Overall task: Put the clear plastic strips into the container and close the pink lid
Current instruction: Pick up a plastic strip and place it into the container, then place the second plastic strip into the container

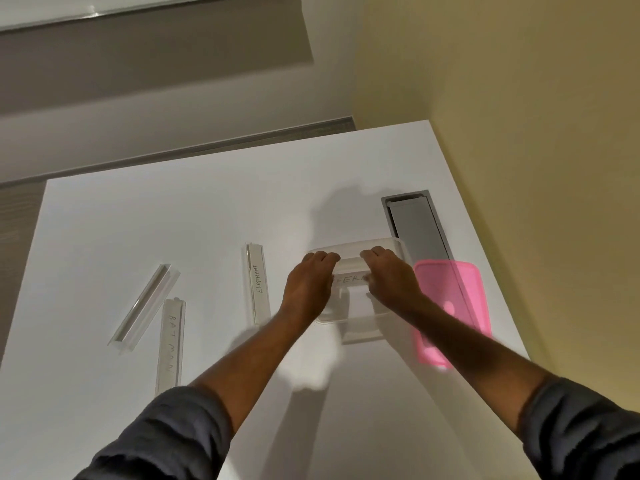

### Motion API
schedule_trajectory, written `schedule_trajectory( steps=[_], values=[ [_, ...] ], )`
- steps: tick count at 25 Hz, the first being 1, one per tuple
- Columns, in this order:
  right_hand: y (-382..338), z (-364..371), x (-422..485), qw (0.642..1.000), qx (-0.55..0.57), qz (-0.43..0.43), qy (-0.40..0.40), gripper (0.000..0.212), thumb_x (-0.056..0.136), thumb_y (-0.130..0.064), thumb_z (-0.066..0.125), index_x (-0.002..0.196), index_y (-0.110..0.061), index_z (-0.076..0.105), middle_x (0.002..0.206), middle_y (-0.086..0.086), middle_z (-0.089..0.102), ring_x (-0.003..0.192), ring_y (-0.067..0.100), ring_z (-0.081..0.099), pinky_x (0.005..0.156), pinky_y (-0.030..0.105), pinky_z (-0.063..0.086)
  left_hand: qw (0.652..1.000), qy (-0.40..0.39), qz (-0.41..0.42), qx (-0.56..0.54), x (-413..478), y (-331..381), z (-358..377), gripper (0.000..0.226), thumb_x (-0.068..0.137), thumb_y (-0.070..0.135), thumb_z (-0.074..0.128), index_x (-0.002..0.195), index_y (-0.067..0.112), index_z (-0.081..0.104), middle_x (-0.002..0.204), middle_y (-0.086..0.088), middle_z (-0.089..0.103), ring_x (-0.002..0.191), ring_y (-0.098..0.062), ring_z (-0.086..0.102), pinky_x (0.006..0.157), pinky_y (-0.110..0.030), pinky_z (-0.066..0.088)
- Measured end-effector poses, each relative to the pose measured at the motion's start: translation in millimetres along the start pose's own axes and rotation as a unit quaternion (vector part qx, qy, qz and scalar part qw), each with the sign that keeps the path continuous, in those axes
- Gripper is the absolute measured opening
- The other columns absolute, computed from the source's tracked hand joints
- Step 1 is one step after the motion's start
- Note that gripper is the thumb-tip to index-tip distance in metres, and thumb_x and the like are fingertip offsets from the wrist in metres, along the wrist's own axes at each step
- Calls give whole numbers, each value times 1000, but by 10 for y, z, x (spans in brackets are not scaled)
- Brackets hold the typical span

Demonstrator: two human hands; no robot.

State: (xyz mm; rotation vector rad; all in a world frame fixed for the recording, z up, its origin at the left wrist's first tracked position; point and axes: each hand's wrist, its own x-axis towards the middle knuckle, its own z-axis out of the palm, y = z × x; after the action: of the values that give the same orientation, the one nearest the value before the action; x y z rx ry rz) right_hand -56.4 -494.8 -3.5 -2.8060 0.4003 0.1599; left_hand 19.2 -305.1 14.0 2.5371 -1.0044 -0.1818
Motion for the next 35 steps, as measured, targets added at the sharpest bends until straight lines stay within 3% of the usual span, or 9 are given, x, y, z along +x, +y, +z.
schedule_trajectory(
  steps=[3,8,13,17,21,25,29,32,35],
  values=[
    [-297,-80,-126,993,103,37,52,39,95,-20,73,132,-11,67,126,7,71,112,27,67,89,40,60,980,102,-86,-148,-218,-163,-171,34,93,6,75,126,14,71,117,-2,74,105,-23,69,88,-38,60],
    [-1049,-97,-338,973,210,24,95,33,97,-25,72,129,-14,71,126,4,74,110,18,70,94,27,54,923,120,-270,-246,-503,-579,-386,29,91,6,80,120,8,75,110,-6,78,97,-22,73,92,-38,63],
    [-1734,186,-422,951,308,18,16,40,96,-29,76,133,-17,68,121,0,74,101,9,68,92,27,59,898,69,-366,-234,-808,-915,-386,38,94,22,80,126,4,70,117,-12,78,105,-27,74,98,-37,61],
    [-2004,526,-426,938,330,72,-76,47,97,-29,75,140,-16,62,133,3,70,110,15,69,97,28,57,876,7,-419,-238,-932,-1102,-285,50,93,29,82,132,3,67,131,-16,73,118,-36,73,98,-40,59],
    [-2068,763,-407,929,327,125,-117,51,97,-26,73,144,-13,60,141,7,68,120,22,69,100,30,53,858,-17,-449,-249,-969,-1228,-177,50,90,32,84,129,6,68,130,-13,73,119,-35,71,100,-42,60],
    [-2093,878,-349,925,328,141,-132,55,100,-25,70,151,-9,55,151,10,61,136,29,62,111,38,50,864,-23,-442,-240,-982,-1252,-113,41,91,33,83,114,2,69,115,-14,75,107,-35,74,94,-47,65],
    [-2135,976,-336,922,330,146,-141,45,102,-24,67,143,-8,60,144,9,66,131,29,65,106,33,51,880,-30,-422,-215,-988,-1267,-115,29,94,30,79,95,5,64,105,-14,74,100,-34,74,84,-37,65],
    [-2224,1052,-378,922,334,140,-141,33,104,-23,65,132,-8,67,134,8,71,124,28,68,100,27,51,904,-51,-391,-165,-1031,-1310,-123,23,100,28,72,105,6,66,115,-13,74,105,-33,73,86,-36,63],
    [-2312,1092,-385,915,348,133,-157,27,104,-25,64,125,-9,70,130,7,73,122,29,69,104,34,55,919,-71,-372,-108,-1101,-1352,-141,25,103,29,67,120,10,65,122,-10,71,110,-32,72,92,-42,63]
  ],
)
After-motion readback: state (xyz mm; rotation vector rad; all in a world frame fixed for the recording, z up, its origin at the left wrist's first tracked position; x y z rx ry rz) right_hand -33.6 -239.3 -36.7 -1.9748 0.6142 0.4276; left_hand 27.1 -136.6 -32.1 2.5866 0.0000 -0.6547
